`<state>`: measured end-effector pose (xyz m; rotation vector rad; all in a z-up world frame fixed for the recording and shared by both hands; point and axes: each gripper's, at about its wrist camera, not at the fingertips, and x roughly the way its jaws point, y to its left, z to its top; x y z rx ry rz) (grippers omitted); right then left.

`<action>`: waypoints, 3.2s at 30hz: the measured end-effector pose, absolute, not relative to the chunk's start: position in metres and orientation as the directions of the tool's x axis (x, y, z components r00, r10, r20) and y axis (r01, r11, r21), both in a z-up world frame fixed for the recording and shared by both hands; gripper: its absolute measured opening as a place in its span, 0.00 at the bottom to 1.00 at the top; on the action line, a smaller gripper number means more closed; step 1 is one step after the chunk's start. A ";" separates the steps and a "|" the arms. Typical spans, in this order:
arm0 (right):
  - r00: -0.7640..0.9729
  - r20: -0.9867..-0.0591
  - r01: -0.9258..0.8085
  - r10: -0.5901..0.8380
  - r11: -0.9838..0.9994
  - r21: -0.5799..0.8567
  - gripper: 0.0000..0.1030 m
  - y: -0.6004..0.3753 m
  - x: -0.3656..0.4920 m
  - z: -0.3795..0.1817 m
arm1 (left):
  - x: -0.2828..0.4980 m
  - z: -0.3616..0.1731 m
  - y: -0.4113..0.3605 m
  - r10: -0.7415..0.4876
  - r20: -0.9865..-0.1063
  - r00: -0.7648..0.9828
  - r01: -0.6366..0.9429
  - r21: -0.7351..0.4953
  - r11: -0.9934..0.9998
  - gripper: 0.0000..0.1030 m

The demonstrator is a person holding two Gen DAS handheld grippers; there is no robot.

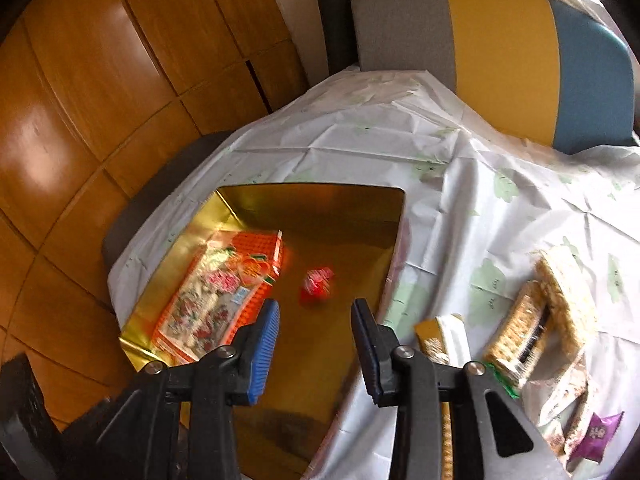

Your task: Organize snacks

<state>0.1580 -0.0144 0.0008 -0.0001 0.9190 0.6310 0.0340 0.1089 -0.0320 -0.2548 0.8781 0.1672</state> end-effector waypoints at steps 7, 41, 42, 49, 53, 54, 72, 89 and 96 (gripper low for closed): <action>0.482 -0.761 -0.482 0.434 0.857 0.183 0.38 -0.048 0.141 -0.008 | 0.033 -0.029 0.102 0.040 -0.773 0.633 -0.232 -0.141 0.962 0.57; 0.572 -0.820 0.154 0.017 0.980 0.128 0.39 -0.347 0.154 -0.015 | 0.058 -0.010 -0.004 -0.164 -0.793 0.587 0.047 -0.169 0.985 0.73; 0.576 -0.817 0.148 0.020 0.980 0.129 0.39 -0.347 0.152 -0.014 | 0.060 -0.010 -0.009 -0.179 -0.796 0.578 0.054 -0.181 0.982 0.72; 0.604 -0.796 0.118 0.044 0.982 0.144 0.41 -0.339 0.152 -0.008 | 0.096 -0.011 -0.057 -0.171 -0.839 0.517 0.090 -0.145 0.985 0.71; 0.613 -0.788 0.117 0.056 0.980 0.161 0.41 -0.340 0.151 -0.005 | 0.117 -0.030 -0.067 -0.136 -0.878 0.459 0.042 -0.132 0.990 0.59; 0.615 -0.786 0.115 0.060 0.980 0.164 0.41 -0.340 0.151 -0.005 | 0.121 -0.035 -0.069 -0.129 -0.886 0.446 0.031 -0.129 0.991 0.57; 0.615 -0.784 0.077 0.083 0.983 0.164 0.41 -0.335 0.154 -0.005 | 0.139 -0.070 -0.075 -0.046 -0.884 0.465 -0.002 -0.053 0.999 0.35; 0.574 -0.809 0.058 0.127 0.979 0.194 0.41 -0.331 0.156 -0.013 | 0.131 -0.078 -0.082 -0.028 -0.854 0.520 0.122 0.041 0.992 0.42; 0.561 -0.818 0.055 0.131 0.979 0.194 0.41 -0.329 0.159 -0.015 | 0.118 -0.071 -0.067 -0.183 -0.829 0.528 0.153 -0.119 0.981 0.27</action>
